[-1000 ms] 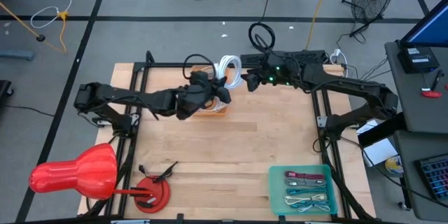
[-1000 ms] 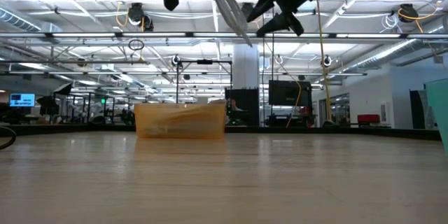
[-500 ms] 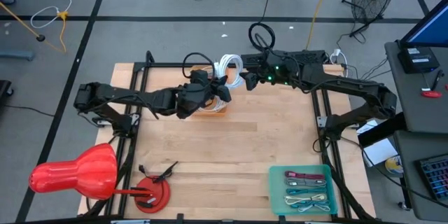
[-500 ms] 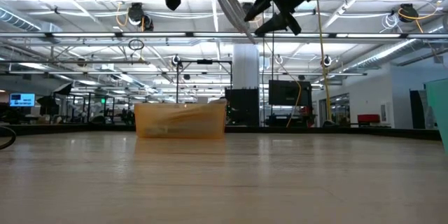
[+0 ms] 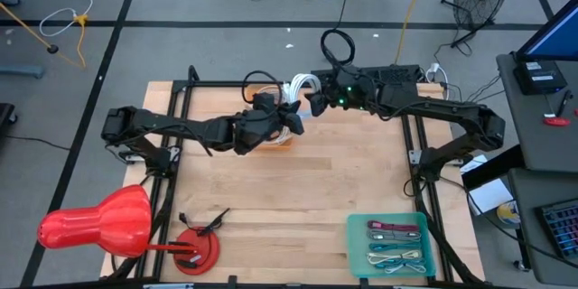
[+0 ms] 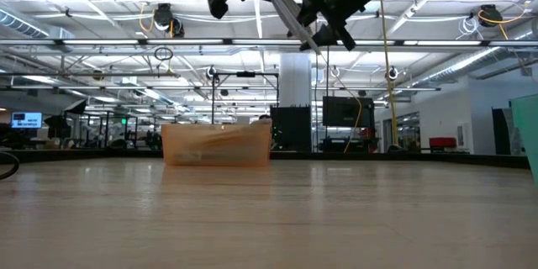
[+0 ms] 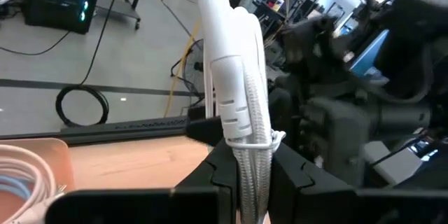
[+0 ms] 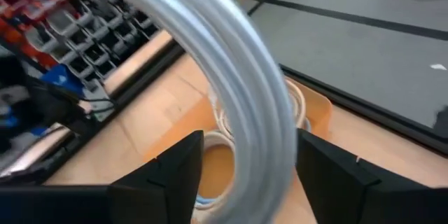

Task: Pick & Place USB Port
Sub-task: Put the white usb cable into the orange bin

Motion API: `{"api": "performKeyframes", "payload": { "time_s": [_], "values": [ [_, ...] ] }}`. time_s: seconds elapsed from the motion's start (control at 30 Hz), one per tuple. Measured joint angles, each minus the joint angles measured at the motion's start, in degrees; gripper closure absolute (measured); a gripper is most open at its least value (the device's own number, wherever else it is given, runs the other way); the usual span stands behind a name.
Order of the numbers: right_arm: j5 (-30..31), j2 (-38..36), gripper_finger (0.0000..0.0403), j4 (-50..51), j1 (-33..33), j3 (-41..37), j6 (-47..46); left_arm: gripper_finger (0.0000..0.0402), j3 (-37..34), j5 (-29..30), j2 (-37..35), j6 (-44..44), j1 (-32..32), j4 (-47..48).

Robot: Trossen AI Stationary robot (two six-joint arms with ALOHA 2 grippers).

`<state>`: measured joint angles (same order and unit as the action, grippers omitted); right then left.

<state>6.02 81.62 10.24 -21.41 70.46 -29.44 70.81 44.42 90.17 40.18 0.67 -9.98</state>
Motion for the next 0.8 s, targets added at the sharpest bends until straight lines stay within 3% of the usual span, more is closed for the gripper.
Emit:
{"api": "performKeyframes", "payload": {
  "time_s": [0.17,0.43,0.67,0.8],
  "values": [
    [1.4,0.1,0.0246,1.6,0.0,0.0,0.0,0.0363,0.0,-0.2,0.0,0.1,0.0,0.2],
    [-0.2,0.0,0.0384,0.9,0.0,0.0,1.5,0.0363,0.0,-3.0,0.0,2.4,0.3,1.5],
    [0.4,-0.7,0.0392,3.5,0.1,0.1,3.4,0.0318,0.0,-4.1,-3.2,7.3,1.1,10.4],
    [6.0,-2.3,0.0395,10.6,0.2,1.0,5.9,0.0317,0.0,-2.6,-6.1,13.2,1.3,19.5]
  ]
}}
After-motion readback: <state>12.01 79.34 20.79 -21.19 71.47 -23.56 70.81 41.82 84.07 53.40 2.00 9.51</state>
